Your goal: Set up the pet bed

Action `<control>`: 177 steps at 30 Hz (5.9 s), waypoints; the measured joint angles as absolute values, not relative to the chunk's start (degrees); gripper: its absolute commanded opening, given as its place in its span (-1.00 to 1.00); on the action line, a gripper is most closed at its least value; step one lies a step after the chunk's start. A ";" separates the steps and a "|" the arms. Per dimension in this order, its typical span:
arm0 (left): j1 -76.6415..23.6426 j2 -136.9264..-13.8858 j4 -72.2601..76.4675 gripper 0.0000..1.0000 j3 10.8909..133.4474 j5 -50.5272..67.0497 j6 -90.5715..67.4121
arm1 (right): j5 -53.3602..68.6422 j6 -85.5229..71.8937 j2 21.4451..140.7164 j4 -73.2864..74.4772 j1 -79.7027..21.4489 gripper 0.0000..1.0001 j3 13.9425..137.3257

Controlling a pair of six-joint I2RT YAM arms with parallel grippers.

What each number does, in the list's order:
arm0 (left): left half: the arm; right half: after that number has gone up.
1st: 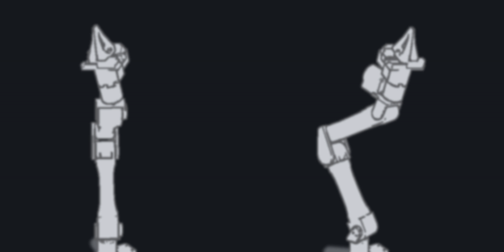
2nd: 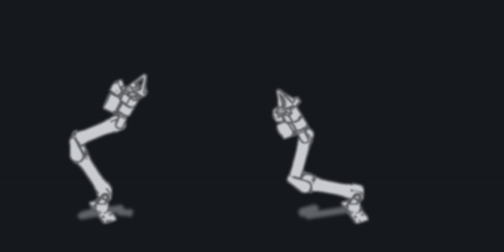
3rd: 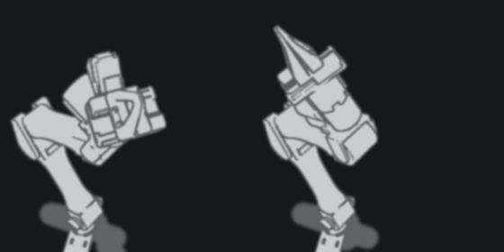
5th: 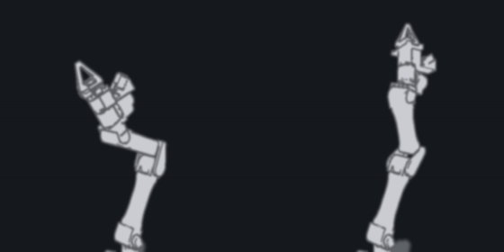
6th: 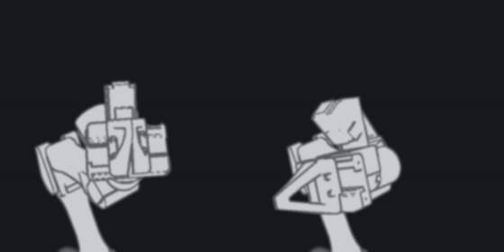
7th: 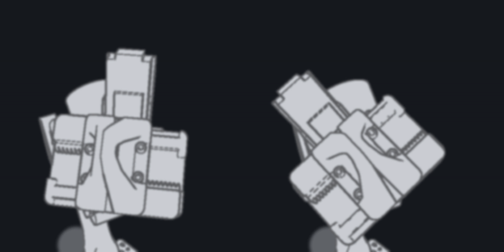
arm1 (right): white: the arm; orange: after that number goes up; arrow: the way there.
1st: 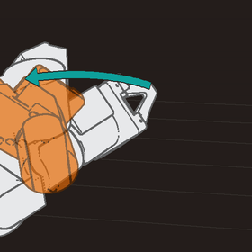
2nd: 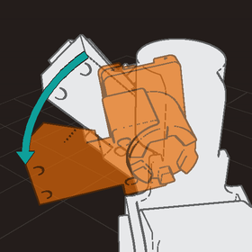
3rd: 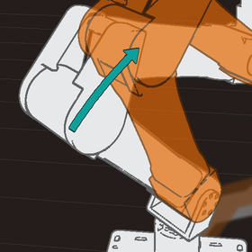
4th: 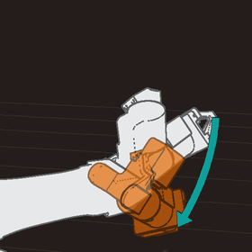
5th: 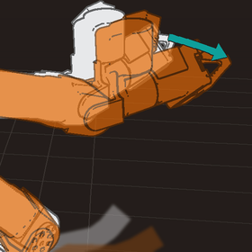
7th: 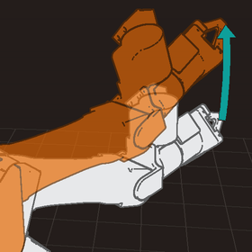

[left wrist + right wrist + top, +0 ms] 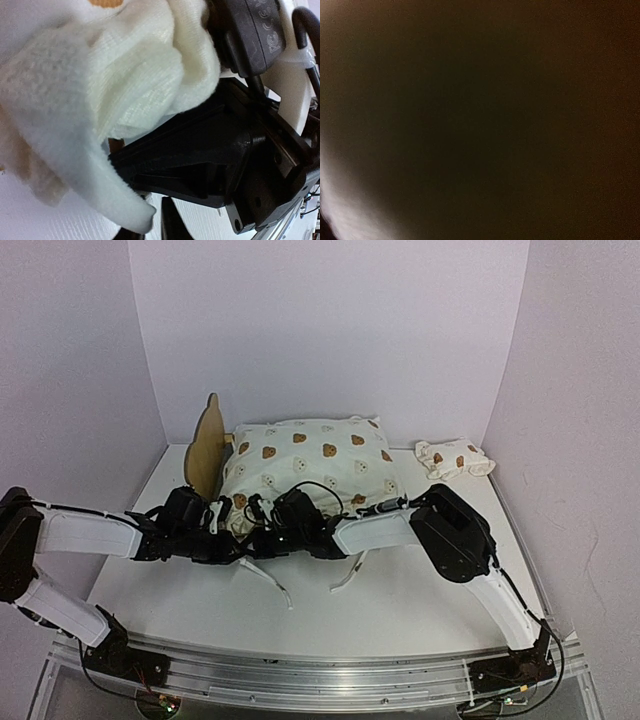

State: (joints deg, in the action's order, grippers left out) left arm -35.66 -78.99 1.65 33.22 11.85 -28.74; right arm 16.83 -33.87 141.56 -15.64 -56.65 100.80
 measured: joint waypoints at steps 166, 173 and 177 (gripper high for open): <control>-13.97 -77.33 -8.13 -1.00 36.71 8.79 -25.39 | -7.92 -5.38 125.17 4.13 -53.60 -1.00 100.23; -10.01 -77.70 -11.71 -1.00 38.88 8.74 -22.02 | -8.32 -3.78 125.16 5.35 -52.41 -1.00 101.81; -5.67 -79.93 -11.99 -1.00 38.98 8.50 -19.61 | -8.18 -3.20 124.92 5.51 -52.42 -1.00 102.53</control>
State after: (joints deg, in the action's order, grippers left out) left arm -5.67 -79.93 -11.99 38.98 8.50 -19.61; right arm -8.18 -3.20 124.92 5.51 -52.42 102.53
